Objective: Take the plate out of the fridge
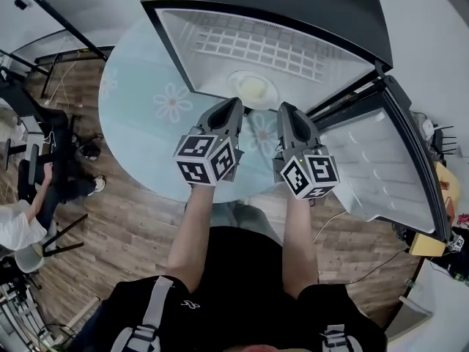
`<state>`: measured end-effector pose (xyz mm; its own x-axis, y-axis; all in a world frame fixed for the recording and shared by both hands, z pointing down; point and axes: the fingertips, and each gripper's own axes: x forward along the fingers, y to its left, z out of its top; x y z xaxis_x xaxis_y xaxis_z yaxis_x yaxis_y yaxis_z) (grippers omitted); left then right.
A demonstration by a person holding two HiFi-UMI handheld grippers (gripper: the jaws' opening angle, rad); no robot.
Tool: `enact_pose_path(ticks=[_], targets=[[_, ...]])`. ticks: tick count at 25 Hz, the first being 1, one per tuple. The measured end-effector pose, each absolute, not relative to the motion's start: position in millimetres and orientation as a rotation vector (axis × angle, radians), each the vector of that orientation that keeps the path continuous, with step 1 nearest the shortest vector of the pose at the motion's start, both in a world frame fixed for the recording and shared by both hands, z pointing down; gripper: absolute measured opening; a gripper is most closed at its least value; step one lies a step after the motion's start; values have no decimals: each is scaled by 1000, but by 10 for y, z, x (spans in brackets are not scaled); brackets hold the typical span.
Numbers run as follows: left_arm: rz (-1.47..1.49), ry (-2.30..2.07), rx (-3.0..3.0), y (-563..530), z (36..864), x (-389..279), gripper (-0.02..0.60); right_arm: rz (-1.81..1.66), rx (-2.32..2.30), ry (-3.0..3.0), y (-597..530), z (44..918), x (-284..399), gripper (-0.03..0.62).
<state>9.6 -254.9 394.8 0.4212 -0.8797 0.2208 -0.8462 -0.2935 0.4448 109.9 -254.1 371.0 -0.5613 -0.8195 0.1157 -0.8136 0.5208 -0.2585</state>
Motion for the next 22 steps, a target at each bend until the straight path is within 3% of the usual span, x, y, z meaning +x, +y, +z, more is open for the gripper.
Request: enact_pose_path(ticks=[15, 18, 20, 22], targets=[[-59, -1375, 2066, -2762, 4486, -21, 4, -674, -1442, 2634, -2724, 4185, 965, 2], [-61, -1337, 2028, -2787, 4621, 160, 84, -733, -1426, 2603, -2741, 4306, 1114, 2], [-60, -1330, 2002, -2831, 4712, 153, 84, -781, -1406, 2584, -2770, 4389, 1091, 69], [-61, -1333, 1982, -2902, 4794, 48, 85, -818, -1402, 2569, -2815, 4480, 981, 72]])
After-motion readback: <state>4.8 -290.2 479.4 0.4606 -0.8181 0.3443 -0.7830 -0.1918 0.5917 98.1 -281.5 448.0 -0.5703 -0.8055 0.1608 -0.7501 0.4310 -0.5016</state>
